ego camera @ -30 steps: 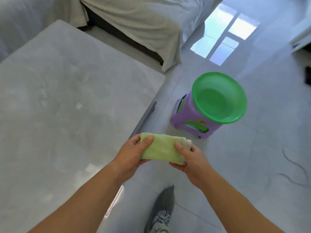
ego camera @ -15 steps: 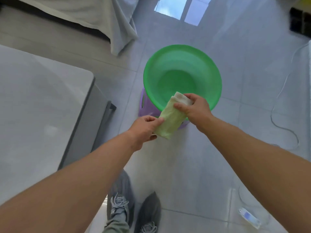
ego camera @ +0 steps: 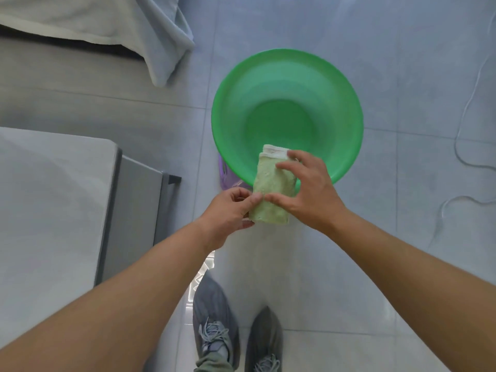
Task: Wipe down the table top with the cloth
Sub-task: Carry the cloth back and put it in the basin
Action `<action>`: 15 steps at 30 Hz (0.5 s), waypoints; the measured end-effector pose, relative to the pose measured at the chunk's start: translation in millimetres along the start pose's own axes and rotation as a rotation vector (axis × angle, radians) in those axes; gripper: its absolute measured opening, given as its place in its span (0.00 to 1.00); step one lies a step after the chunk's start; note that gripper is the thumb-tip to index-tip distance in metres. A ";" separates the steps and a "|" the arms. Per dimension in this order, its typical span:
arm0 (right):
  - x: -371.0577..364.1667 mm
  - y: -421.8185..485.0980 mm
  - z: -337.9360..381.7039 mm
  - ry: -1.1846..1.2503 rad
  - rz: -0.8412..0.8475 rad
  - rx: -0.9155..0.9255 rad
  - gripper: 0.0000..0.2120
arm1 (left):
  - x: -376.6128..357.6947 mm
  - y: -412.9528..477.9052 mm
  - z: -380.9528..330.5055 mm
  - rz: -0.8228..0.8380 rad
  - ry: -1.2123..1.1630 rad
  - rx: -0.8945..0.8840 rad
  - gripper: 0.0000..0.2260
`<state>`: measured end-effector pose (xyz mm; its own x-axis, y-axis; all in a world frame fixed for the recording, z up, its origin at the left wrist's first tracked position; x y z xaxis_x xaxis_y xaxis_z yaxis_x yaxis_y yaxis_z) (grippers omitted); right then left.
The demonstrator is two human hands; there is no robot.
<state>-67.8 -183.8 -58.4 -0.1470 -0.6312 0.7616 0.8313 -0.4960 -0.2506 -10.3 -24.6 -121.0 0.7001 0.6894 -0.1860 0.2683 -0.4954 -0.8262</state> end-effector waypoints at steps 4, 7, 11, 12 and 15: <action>-10.2 -7.5 -7.7 0.032 0.035 -0.038 0.36 | 15.2 -3.7 -26.7 -0.143 0.334 -0.139 0.12; -11.3 -6.1 -8.9 0.029 0.010 -0.030 0.36 | 22.7 -18.8 -78.1 -0.319 0.599 -0.468 0.11; -11.9 -5.2 -10.6 0.039 0.019 -0.028 0.35 | -14.6 -22.7 -115.8 -0.059 1.045 -0.839 0.18; -12.1 -5.1 -10.1 0.037 0.031 -0.022 0.35 | -20.3 -16.7 -111.9 0.017 1.164 -0.846 0.23; -13.3 -4.1 -9.6 0.013 0.062 0.014 0.34 | -21.1 -0.6 -101.0 0.080 1.392 -0.802 0.32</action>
<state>-74.4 -179.1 -73.2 -0.1017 -0.6686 0.7367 0.8467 -0.4469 -0.2888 41.6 -92.2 -62.8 0.6369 -0.1213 0.7613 0.1507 -0.9489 -0.2772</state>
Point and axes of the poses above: each hand's wrist, its own y-axis towards the middle knuckle, its own x-axis out of the back of the hand, z = x × y, the point moved 9 cm from there along y, towards the middle knuckle, and after that the axes turned 2 degrees about y, right-handed, at the moved point
